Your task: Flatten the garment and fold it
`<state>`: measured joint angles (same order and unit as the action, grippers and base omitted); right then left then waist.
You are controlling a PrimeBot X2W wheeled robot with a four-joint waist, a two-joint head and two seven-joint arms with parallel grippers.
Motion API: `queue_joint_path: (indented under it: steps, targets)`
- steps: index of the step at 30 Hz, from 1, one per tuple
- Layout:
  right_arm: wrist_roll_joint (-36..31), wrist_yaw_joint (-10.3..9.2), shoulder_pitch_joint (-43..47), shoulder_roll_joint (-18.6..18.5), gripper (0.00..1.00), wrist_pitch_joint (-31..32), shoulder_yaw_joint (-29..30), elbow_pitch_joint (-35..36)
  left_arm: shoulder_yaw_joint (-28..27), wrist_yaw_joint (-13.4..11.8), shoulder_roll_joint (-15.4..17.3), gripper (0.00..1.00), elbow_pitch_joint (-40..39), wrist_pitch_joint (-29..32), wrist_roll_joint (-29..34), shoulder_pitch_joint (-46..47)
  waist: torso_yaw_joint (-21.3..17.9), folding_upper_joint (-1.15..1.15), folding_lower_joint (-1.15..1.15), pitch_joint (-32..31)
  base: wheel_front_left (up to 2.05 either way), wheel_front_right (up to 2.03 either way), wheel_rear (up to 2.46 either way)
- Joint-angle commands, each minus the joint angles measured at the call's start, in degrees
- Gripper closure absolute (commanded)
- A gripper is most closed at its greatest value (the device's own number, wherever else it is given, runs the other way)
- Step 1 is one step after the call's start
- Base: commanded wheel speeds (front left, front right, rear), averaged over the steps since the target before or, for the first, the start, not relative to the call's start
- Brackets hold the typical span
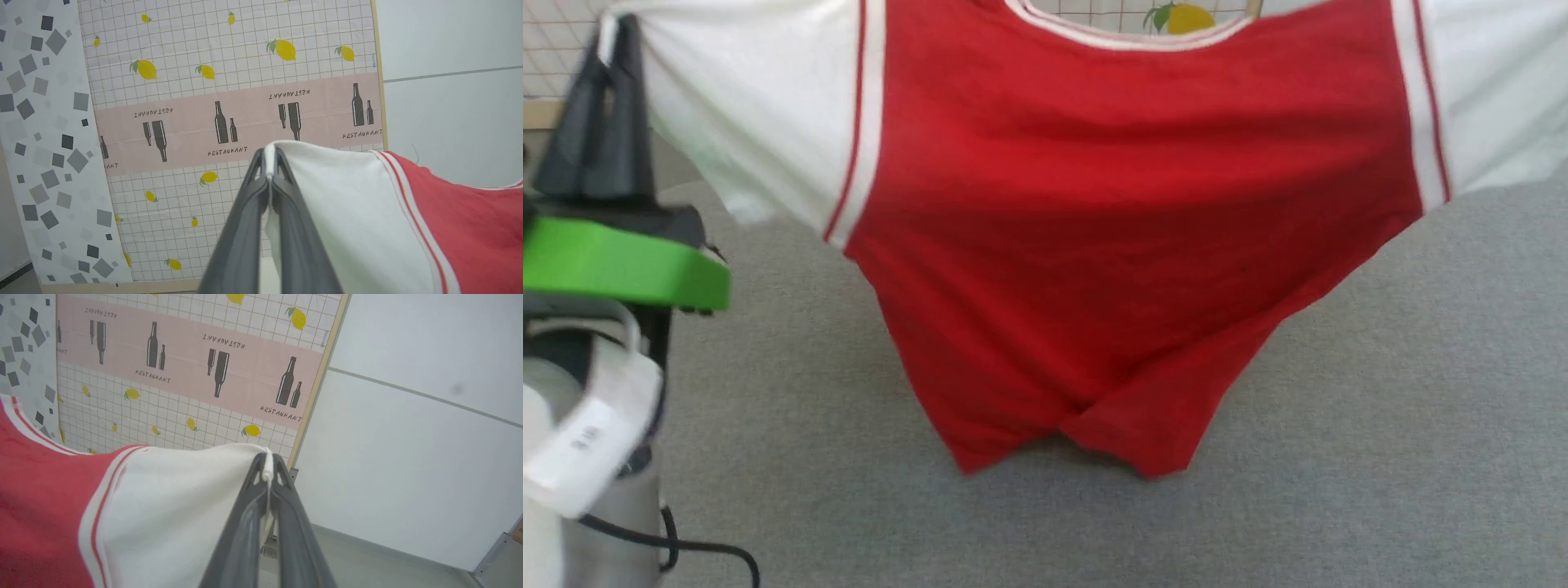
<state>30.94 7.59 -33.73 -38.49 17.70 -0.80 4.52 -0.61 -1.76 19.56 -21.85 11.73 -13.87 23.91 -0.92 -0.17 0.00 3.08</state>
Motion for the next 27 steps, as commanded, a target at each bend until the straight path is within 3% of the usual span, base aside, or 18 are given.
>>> queue_joint_path:
  steps: [1, 6, 10, 19, 27]
  targets:
    - [-0.6, -0.10, -2.0, 0.6, 1.00, 0.4, 0.7, 0.6, -0.7, 0.3, -0.2, 1.00, -0.1, 0.9, -2.4, 2.2, -0.4, 0.17, 0.00, 0.7, 0.00, 0.00, 0.00]
    - [-1.3, -0.10, -10.1, 0.9, 1.00, 1.6, -1.1, 0.2, -2.0, 2.0, 2.7, 1.00, 2.6, 3.0, -4.3, 10.3, -1.9, 0.17, 0.00, 5.2, 0.00, 0.00, 0.00]
    - [-2.2, -0.10, -19.1, 1.0, 1.00, 0.5, -3.5, -4.1, -1.5, 3.2, 3.8, 1.00, 8.5, 3.3, -5.2, 19.9, -2.4, 0.17, 0.00, 10.2, 0.00, 0.00, 0.00]
    - [-5.7, -0.10, -42.1, 3.6, 1.00, -5.3, -10.1, -21.5, 1.1, 4.7, 3.8, 1.00, 29.2, 0.2, -4.7, 45.9, -4.4, 0.17, 0.00, 21.8, 0.00, 0.00, 0.00]
    - [-8.7, -0.10, -59.4, 7.4, 1.00, -12.0, -12.0, -37.0, 3.2, 3.9, 1.8, 1.00, 42.7, -5.1, -2.7, 64.1, -5.0, 0.17, 0.00, 29.1, 0.00, 0.00, 0.00]
